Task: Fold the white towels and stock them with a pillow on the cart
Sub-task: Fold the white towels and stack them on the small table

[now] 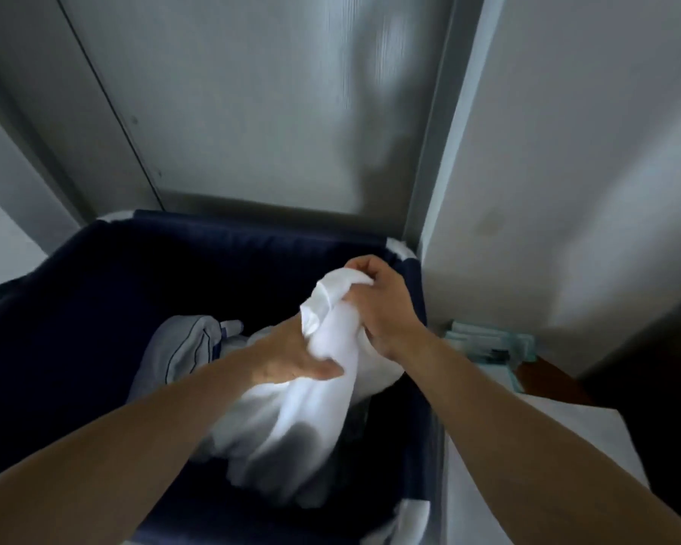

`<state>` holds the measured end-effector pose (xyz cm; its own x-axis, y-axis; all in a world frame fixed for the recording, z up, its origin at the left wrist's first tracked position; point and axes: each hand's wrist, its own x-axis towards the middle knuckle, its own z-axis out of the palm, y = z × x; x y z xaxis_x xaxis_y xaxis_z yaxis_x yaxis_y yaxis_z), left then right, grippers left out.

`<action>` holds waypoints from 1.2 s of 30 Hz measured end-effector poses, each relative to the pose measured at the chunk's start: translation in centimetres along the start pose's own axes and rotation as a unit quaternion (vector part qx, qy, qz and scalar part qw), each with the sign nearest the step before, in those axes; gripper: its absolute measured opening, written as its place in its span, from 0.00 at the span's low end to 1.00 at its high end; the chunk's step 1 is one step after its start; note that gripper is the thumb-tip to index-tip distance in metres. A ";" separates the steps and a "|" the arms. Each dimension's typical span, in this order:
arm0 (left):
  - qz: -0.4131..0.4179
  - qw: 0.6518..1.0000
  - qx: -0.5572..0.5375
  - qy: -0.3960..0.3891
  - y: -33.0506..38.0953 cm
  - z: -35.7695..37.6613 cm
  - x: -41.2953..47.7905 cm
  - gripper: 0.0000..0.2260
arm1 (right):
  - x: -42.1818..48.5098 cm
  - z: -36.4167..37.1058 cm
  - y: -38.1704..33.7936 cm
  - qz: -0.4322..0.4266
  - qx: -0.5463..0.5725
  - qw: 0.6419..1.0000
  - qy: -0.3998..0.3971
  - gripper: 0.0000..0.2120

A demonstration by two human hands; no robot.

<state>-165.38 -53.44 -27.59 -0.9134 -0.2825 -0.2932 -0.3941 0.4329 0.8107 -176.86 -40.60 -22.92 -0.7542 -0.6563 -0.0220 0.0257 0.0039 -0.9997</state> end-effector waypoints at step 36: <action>0.242 0.897 -0.368 -0.046 44.9 1.4 -1.9 0.23 | -12.7 -22.4 -27.2 -0.166 -0.429 0.833 0.307 0.48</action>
<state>-181.53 -32.22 8.67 -0.9773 -0.1277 0.1693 0.1931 -0.2061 0.9593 -182.67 -15.53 4.25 -0.8270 -0.2196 0.5176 -0.5305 0.6099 -0.5888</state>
